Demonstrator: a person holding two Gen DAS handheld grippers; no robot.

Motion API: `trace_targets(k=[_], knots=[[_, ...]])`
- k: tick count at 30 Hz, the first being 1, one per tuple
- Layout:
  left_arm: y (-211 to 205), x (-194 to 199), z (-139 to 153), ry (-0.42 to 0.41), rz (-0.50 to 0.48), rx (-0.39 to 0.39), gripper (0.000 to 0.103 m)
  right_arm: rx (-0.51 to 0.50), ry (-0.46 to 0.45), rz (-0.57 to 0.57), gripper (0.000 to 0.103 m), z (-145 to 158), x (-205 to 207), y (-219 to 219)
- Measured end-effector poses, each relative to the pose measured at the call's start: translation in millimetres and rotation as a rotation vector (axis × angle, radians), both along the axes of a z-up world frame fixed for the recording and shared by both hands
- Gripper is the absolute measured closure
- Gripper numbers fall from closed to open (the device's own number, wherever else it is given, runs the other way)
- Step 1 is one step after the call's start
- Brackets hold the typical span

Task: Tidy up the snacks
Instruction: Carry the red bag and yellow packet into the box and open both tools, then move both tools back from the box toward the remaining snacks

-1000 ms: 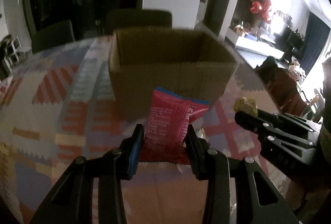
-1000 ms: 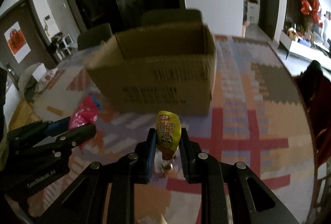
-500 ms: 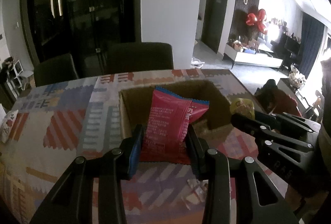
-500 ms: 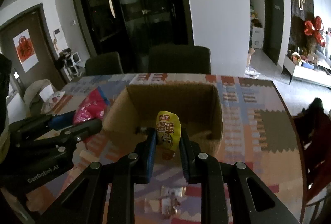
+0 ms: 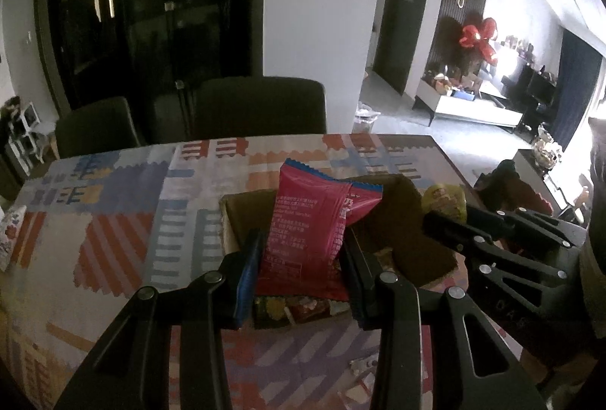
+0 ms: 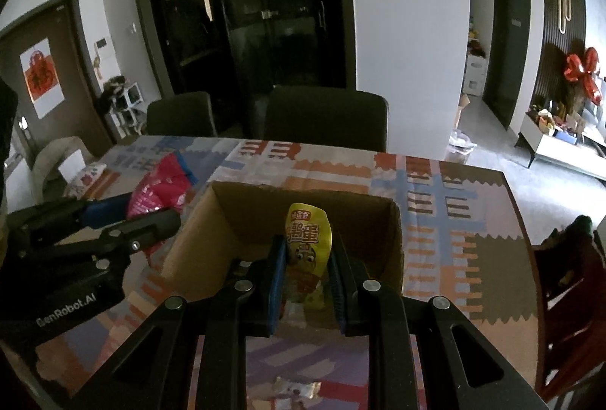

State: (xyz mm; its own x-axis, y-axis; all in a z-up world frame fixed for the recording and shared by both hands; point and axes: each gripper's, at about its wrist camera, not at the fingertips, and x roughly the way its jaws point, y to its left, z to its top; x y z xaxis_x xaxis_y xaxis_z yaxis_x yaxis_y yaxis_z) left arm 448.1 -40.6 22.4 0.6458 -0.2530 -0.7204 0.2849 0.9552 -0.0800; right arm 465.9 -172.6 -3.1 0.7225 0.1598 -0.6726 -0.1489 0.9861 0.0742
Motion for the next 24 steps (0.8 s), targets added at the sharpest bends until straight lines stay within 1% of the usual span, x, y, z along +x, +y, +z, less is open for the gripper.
trace_targets(k=[4, 5, 6, 7, 8, 9, 10, 11, 13, 16, 24], knots=[[-5.9, 15.2, -6.2, 0.027, 0.006, 0.009, 0.062, -0.005, 0.010, -0.013, 0.080, -2.8, 10.8, -2.3], [-7.5, 18.5, -7.5, 0.030, 0.010, 0.015, 0.061, 0.007, 0.014, -0.018, 0.080, -3.9, 13.2, -4.3], [-8.5, 20.3, -8.5, 0.033, 0.013, 0.024, 0.058, 0.013, 0.015, -0.022, 0.080, -4.1, 14.7, -5.4], [-9.7, 21.1, -9.0, 0.033, 0.017, 0.030, 0.050, 0.009, 0.019, -0.033, 0.079, -5.1, 16.1, -6.7], [-9.9, 21.7, -9.3, 0.030, 0.023, 0.036, 0.043, 0.005, 0.025, -0.045, 0.074, -6.1, 17.3, -8.6], [-9.5, 21.4, -9.4, 0.025, 0.029, 0.042, 0.042, 0.007, 0.030, -0.054, 0.068, -6.8, 18.1, -10.5], [-8.5, 20.8, -9.5, 0.020, 0.033, 0.051, 0.042, 0.007, 0.030, -0.066, 0.059, -7.4, 17.9, -12.8], [-8.0, 19.9, -9.4, 0.018, 0.038, 0.059, 0.040, 0.003, 0.025, -0.080, 0.059, -7.7, 16.5, -14.9], [-5.6, 16.1, -8.9, 0.016, 0.051, 0.067, 0.039, -0.009, 0.029, -0.084, 0.059, -8.2, 13.4, -15.9], [-2.8, 5.9, -7.6, -0.001, 0.055, 0.075, 0.037, 0.004, 0.026, -0.080, 0.059, -7.6, 5.5, -16.1], [1.9, -27.4, -2.4, -0.046, 0.028, 0.077, 0.034, 0.030, 0.030, -0.039, 0.059, -9.7, -22.0, -6.6]])
